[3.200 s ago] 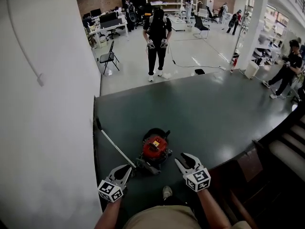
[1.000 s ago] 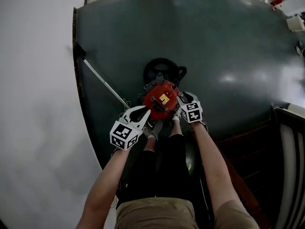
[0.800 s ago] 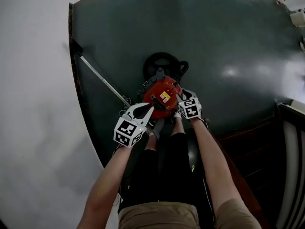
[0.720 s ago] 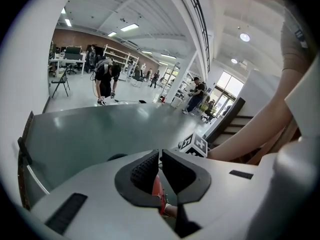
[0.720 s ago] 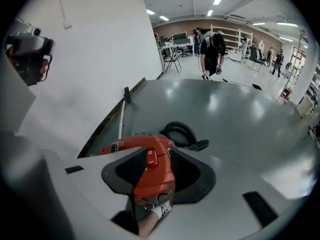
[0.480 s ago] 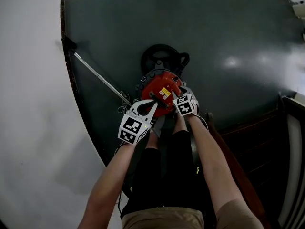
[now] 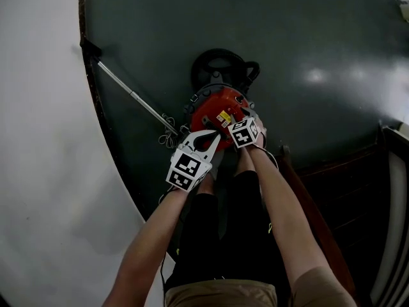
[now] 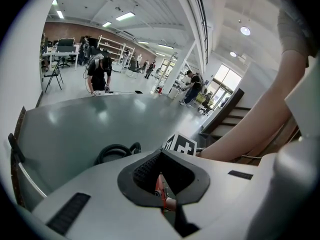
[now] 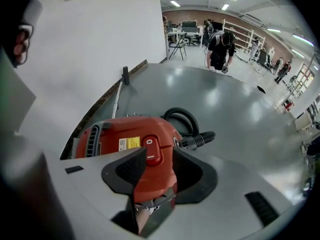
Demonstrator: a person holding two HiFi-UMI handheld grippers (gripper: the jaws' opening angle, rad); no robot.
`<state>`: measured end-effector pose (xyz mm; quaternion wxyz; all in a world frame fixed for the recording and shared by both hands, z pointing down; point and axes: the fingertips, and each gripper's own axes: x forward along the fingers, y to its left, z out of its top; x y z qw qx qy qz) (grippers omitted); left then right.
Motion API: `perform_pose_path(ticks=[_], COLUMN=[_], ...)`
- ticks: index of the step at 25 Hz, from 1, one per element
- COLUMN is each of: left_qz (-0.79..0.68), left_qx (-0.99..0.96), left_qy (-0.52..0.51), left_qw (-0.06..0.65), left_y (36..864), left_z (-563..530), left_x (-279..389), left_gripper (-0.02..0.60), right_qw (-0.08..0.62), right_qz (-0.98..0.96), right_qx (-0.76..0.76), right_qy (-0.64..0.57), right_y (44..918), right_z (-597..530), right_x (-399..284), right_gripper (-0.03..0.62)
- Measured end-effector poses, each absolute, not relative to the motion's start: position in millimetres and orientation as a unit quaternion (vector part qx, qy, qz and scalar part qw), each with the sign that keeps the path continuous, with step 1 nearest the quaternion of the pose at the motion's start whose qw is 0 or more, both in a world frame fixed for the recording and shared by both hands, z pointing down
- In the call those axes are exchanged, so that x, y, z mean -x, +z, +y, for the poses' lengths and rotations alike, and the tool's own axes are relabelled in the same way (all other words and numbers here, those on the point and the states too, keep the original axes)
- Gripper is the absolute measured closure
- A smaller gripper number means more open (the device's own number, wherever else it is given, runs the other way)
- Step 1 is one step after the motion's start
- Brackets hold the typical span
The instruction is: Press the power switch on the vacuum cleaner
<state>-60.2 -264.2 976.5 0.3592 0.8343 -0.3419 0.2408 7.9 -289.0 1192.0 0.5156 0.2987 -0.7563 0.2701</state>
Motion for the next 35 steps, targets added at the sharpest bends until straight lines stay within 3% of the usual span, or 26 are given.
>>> perform_pose_path(ticks=[14,31,35], left_qz=[-0.335,-0.356,-0.363], left_qx=[-0.842,-0.836,-0.842], left_qy=[0.235,0.217,0.226], left_qw=[0.352,0.357,0.329], left_y=[978,970,941], left_z=[-273,-273,-268], left_x=[52,82,103], left_gripper=[0.575,0.577,0.575], right_qw=[0.543,0.605,0.550], right_qz=[-0.721,-0.710,-0.740], right_qx=[-0.308,-0.264,-0.310], right_qy=[0.301,0.244,0.233], right_y=[1217,1218,1168], right_z=[-287,-293,-321], right_x=[-22,-18,-6], right_gripper=[0.413,0.408,0.418])
